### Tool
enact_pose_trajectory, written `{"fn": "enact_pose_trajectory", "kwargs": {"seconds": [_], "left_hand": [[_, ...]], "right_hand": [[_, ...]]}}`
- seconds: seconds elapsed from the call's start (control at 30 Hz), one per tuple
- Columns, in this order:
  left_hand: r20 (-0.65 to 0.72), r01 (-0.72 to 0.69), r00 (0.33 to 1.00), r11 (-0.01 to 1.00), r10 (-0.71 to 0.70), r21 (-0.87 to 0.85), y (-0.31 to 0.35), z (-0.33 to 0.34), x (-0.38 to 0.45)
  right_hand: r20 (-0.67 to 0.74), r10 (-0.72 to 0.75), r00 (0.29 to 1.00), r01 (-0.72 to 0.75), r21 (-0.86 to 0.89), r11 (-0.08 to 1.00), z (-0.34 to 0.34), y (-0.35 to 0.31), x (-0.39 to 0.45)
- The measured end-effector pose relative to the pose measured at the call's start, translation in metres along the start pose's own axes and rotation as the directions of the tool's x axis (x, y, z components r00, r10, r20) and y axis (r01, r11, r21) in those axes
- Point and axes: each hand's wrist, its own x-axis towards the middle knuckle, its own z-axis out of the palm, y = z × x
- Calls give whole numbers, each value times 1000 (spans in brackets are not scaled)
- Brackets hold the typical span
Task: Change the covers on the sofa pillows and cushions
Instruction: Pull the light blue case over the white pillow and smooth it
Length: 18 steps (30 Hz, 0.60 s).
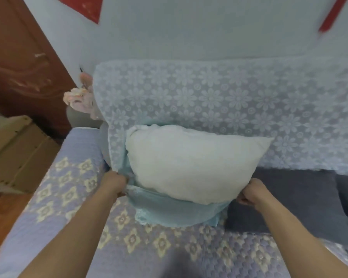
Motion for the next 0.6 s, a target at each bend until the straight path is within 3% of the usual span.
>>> {"fn": "enact_pose_trajectory", "kwargs": {"seconds": [0.13, 0.23, 0.33, 0.4, 0.47, 0.53, 0.6], "left_hand": [[-137, -275, 946, 952, 293, 132, 14, -22, -26], [-299, -380, 889, 923, 347, -58, 54, -34, -44], [-327, -441, 878, 857, 351, -266, 74, -45, -57], [-353, -508, 829, 848, 434, -149, 77, -41, -69], [-256, -467, 865, 879, 432, -96, 83, -31, -66], [-115, -355, 929, 935, 352, -5, 78, -28, -62], [-177, -363, 919, 931, 353, -30, 86, -36, -49]], "right_hand": [[-42, -150, 988, 148, -50, 988, -16, -16, -16], [-121, -313, 942, 317, 12, 948, -30, -56, -38], [-237, -431, 871, 459, 78, 885, -49, -85, -64], [-328, -469, 820, 485, -37, 874, -46, -79, -68], [-132, -449, 883, 418, -212, 883, -27, -70, -66], [34, -311, 950, 313, -139, 940, -17, -62, -68], [-84, -339, 937, 342, 14, 940, -30, -74, -68]]}}
